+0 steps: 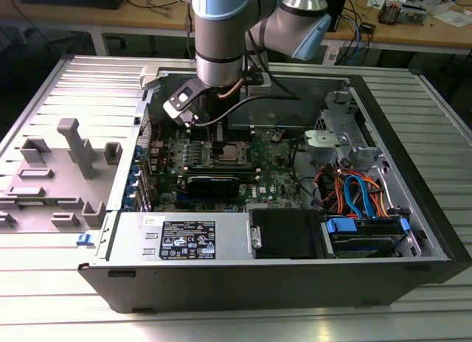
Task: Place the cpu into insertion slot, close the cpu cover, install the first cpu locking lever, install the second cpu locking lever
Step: 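Close the cpu cover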
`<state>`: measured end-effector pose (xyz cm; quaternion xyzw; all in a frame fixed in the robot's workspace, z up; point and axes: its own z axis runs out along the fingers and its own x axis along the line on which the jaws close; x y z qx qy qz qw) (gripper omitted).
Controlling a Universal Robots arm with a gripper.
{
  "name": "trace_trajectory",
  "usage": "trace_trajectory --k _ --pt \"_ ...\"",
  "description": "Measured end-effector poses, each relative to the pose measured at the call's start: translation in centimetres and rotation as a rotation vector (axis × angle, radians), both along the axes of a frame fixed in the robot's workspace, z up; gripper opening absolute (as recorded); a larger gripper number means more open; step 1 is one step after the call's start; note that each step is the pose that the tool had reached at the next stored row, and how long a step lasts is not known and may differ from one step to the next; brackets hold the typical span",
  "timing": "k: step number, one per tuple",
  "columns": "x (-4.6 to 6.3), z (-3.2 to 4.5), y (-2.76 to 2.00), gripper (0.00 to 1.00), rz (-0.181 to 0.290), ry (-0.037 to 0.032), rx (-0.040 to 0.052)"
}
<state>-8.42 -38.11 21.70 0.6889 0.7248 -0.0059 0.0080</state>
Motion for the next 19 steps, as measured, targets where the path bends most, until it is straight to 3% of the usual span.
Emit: trace_trajectory --k 14,19 --pt "-0.1 -1.01 0.01 0.11 0.000 -0.0001 0.0070" --pt "-0.1 -0.85 0.01 0.11 0.000 -0.0002 0.0075"
